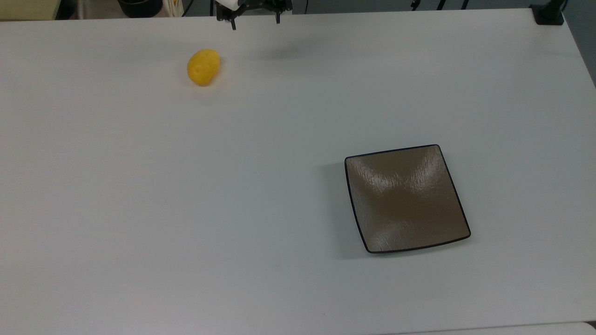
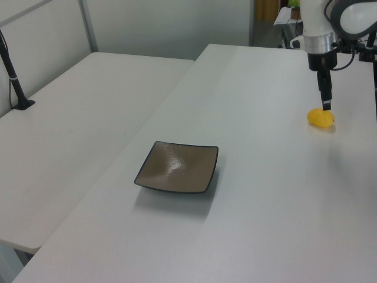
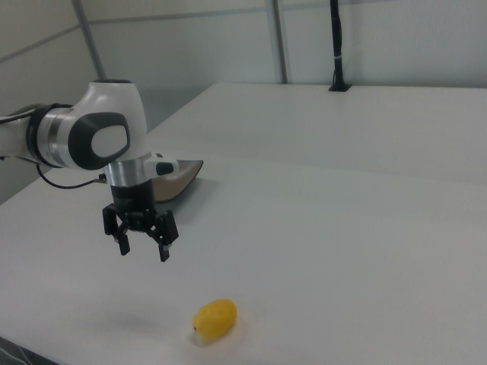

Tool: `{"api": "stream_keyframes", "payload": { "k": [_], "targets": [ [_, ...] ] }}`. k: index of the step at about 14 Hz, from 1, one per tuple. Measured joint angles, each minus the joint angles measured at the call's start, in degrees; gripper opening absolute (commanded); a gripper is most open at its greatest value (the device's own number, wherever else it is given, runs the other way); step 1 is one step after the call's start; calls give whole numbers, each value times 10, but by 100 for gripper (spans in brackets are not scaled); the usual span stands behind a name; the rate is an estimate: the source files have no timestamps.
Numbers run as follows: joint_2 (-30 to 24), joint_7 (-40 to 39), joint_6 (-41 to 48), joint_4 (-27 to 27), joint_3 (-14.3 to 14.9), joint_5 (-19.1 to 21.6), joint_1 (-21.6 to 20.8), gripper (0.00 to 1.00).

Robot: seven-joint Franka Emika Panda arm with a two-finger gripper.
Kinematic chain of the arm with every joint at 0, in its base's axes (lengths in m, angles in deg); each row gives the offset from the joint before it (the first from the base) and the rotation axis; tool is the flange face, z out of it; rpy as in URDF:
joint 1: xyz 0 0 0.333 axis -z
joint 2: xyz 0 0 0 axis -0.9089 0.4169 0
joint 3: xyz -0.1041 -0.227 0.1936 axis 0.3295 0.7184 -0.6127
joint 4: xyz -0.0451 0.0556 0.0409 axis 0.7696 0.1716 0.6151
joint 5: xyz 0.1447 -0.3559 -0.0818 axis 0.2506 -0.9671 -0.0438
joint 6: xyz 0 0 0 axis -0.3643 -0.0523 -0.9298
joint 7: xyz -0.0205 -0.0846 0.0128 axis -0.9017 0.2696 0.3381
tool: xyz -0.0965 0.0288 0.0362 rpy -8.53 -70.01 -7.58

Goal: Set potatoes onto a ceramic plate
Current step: 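Move the open gripper over the yellow potato and lower onto it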

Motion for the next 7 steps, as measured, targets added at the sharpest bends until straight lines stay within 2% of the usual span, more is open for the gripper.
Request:
{"api": "stream_keyframes", "payload": {
  "k": [4,7],
  "targets": [
    [-1,6,-117,-56,0,0,9,100],
    [-1,6,-165,-76,6,-2,35,100]
  ]
}}
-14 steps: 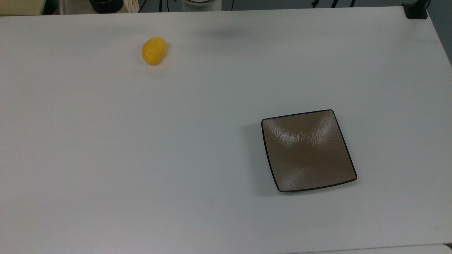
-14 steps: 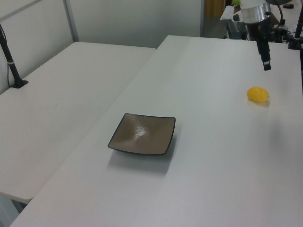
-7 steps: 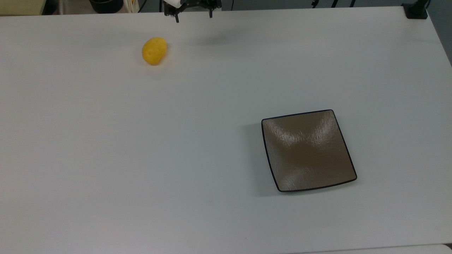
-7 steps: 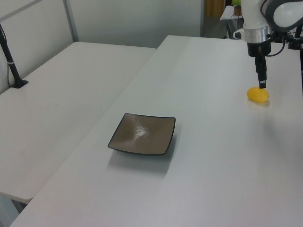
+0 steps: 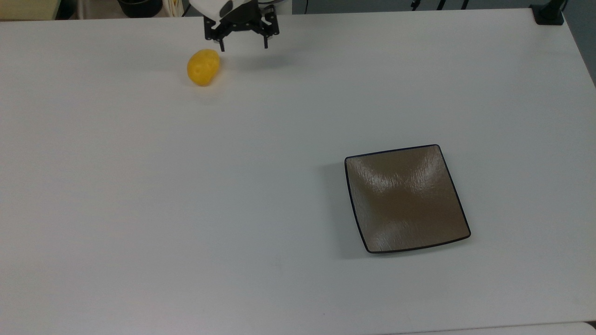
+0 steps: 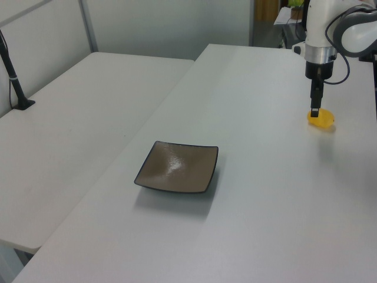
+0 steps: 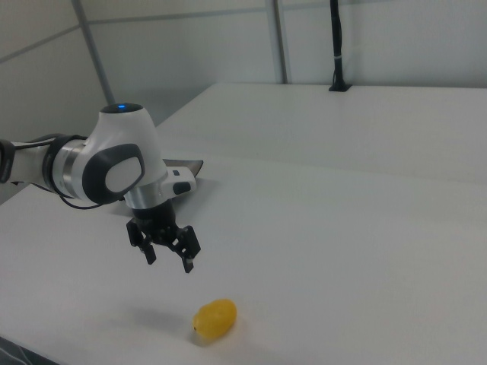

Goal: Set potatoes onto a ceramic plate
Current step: 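Move the open gripper over the yellow potato and lower onto it, then close the gripper around the yellow potato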

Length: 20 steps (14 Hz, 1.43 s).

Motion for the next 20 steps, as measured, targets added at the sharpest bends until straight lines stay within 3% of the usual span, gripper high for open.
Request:
{"api": "stream_keyframes", "payload": {
  "k": [2,5,12,20],
  "targets": [
    [0,0,-21,-15,20,0,16,100],
    [1,0,-56,-28,73,0,22,100],
    [26,8,-123,-67,81,-15,24,100],
    [34,10,-136,-69,131,-46,24,100]
  ]
}}
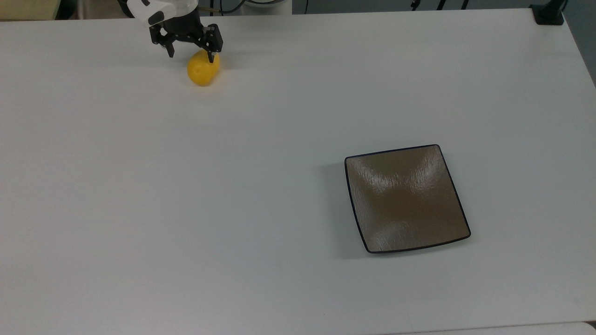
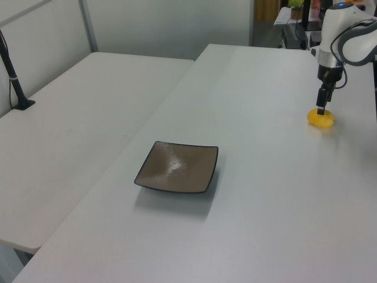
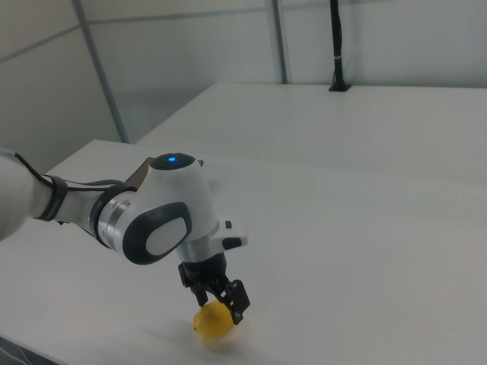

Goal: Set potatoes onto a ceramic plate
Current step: 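Close the gripper around the yellow potato, then lift the potato and carry it toward the brown plate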

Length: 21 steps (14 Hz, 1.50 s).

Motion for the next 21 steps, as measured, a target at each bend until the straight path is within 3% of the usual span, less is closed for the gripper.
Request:
{"api": "stream_keyframes", "payload": {
  "k": [2,3,6,8,14,21],
  "targets": [
    [10,0,-19,-7,1,0,0,100],
    [20,0,-28,-13,1,0,-1,93],
    [34,-1,-35,-15,1,-2,-2,54],
    [33,-2,-35,-15,1,-3,-2,38],
    [18,-9,-22,2,1,-4,-15,37],
    [-6,-9,172,182,-1,10,-69,38]
  ]
}}
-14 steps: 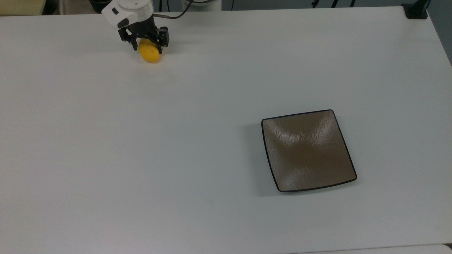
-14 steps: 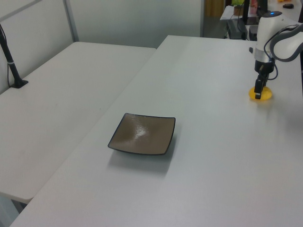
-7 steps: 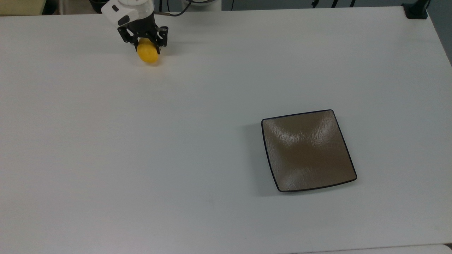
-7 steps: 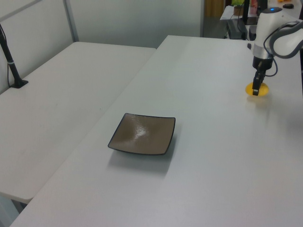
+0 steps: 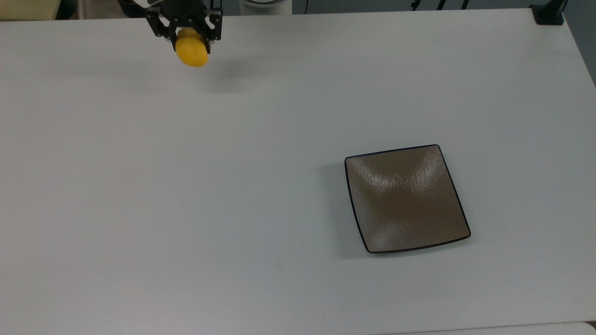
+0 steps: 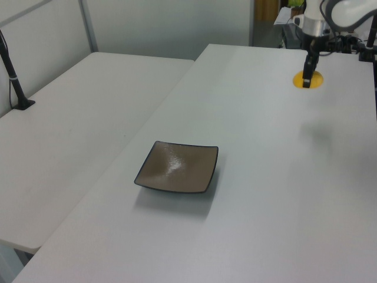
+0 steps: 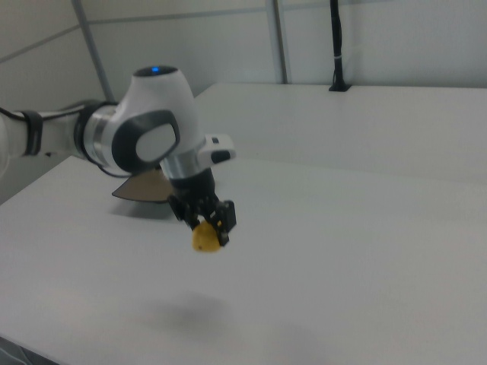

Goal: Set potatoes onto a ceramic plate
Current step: 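Lift the potato and carry it toward the brown plate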

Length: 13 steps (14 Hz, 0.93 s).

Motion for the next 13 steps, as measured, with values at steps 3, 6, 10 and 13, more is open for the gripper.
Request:
{"api": "stream_keyframes", "payload": {
  "k": [3,6,10,13],
  "targets": [
    [7,0,52,81,-1,53,-23,38],
    [21,0,67,140,-15,89,-33,38],
    [69,3,68,221,-65,110,-37,38],
    [151,49,59,291,-123,110,-38,38]
  ]
}}
